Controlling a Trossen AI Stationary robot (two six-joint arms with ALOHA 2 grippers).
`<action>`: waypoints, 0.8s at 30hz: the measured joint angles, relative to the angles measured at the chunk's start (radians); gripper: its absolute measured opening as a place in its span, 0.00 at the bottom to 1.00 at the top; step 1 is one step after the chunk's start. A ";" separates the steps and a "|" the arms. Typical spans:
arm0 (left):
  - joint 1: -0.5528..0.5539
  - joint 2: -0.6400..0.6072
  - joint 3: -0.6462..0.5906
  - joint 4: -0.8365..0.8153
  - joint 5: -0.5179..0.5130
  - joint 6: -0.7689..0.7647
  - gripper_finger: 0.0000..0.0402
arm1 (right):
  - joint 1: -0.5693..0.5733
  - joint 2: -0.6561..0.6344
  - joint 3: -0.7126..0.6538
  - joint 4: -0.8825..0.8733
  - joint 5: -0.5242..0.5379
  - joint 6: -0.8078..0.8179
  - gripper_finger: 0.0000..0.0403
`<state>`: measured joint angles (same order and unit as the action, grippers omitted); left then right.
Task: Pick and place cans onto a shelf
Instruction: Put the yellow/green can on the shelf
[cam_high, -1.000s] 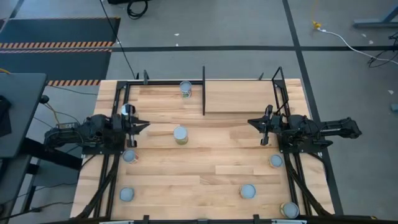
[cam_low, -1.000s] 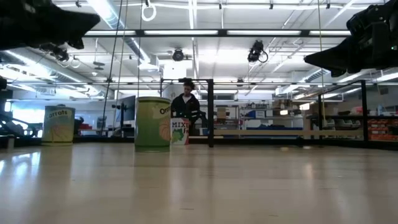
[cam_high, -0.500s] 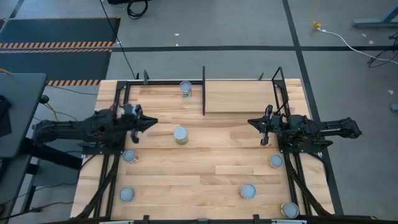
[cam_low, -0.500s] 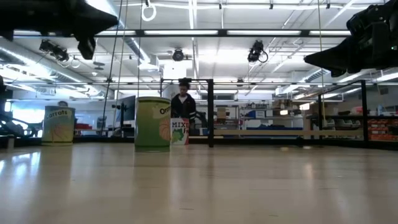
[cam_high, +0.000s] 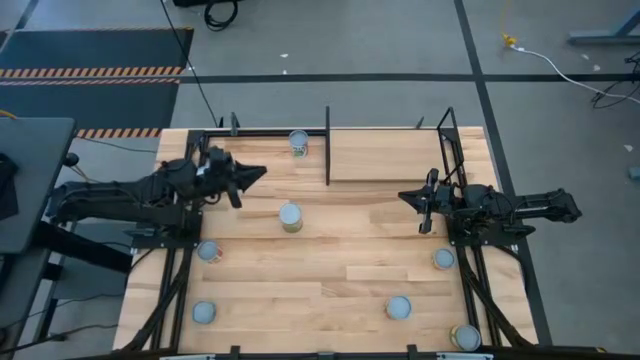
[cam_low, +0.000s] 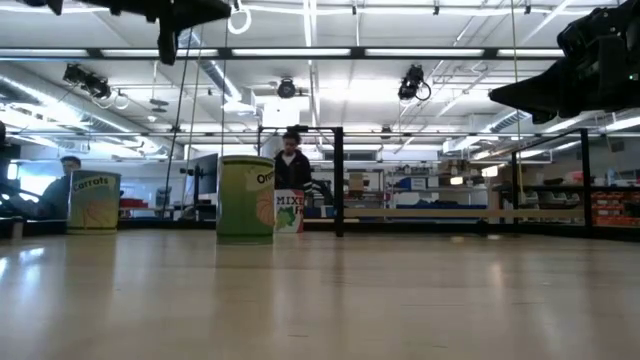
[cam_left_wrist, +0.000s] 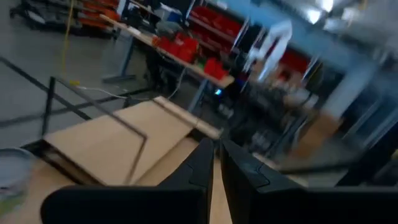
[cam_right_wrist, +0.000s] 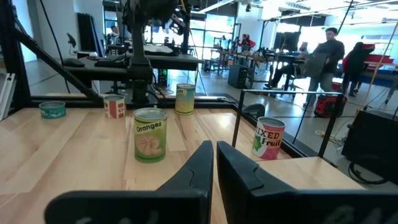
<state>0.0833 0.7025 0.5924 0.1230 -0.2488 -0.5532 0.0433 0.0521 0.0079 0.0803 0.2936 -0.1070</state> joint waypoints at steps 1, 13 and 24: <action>0.000 0.000 0.012 0.001 0.004 -0.066 0.09 | 0.000 0.000 0.000 0.000 0.000 0.000 0.07; -0.113 -0.024 0.034 0.225 0.156 -0.161 0.09 | 0.002 0.008 -0.001 0.229 -0.114 0.466 0.07; -0.154 -0.024 0.034 0.234 0.141 -0.044 0.09 | 0.043 0.190 0.138 0.443 -0.023 0.717 0.05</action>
<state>-0.0704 0.6784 0.6262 0.3574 -0.1076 -0.5973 0.0859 0.2417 0.1460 0.5228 0.2704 0.6100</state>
